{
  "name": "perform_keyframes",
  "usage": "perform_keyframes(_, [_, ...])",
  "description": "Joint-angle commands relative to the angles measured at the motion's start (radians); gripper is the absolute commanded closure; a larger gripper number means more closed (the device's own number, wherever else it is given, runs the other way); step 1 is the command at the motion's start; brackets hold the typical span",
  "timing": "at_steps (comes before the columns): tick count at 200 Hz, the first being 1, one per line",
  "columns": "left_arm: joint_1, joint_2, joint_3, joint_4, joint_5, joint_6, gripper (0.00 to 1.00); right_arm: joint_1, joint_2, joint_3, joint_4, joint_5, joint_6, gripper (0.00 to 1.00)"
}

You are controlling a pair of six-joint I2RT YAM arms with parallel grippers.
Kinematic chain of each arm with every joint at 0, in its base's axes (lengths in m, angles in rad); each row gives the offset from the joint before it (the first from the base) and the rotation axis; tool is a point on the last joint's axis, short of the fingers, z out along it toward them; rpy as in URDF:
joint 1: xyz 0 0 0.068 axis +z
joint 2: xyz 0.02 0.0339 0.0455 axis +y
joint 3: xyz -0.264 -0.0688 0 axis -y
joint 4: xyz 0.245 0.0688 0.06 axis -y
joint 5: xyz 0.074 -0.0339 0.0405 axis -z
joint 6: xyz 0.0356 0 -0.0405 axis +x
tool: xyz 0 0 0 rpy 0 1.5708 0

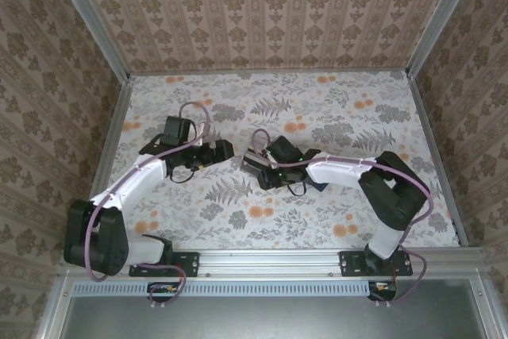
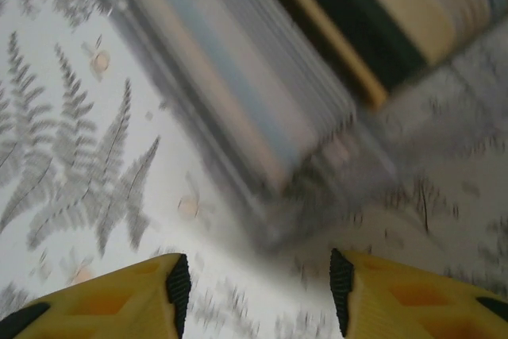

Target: Put the credit cards into the card holder

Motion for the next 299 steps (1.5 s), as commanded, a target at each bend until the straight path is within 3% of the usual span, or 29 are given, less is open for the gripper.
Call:
perform_keyframes(1, [0.020,-0.049,-0.024,-0.007,0.018,-0.025,0.00,0.021,0.047,0.016,0.206,0.035,-0.015,0.49])
perform_keyframes(30, [0.062,-0.105,-0.059,-0.015,0.013,-0.046,0.00,0.040,0.102,0.062,0.305,0.042,0.100,0.54])
perform_keyframes(61, [0.091,-0.117,-0.082,0.002,0.040,-0.072,0.00,0.044,0.169,0.150,0.258,0.247,0.295,0.64])
perform_keyframes(81, [0.091,-0.123,-0.094,0.025,0.030,-0.080,0.00,0.063,0.177,0.172,0.269,0.314,0.347,0.63])
perform_keyframes(123, [0.073,-0.142,-0.071,0.028,0.040,-0.095,0.00,0.078,-0.013,0.015,0.302,0.235,0.285,0.53])
perform_keyframes(175, [0.001,-0.080,-0.033,0.070,-0.014,-0.073,0.00,-0.027,-0.303,-0.161,-0.144,0.426,0.465,0.44])
perform_keyframes(236, [-0.089,0.034,0.121,0.006,-0.059,-0.015,0.01,-0.150,-0.263,-0.153,-0.313,0.483,0.550,0.41])
perform_keyframes(251, [-0.108,0.045,0.117,0.025,-0.072,-0.019,0.01,-0.159,-0.249,-0.168,-0.285,0.497,0.550,0.41])
perform_keyframes(299, [-0.123,0.064,0.097,0.018,-0.114,-0.033,0.01,-0.192,-0.143,-0.151,-0.184,0.356,0.434,0.51])
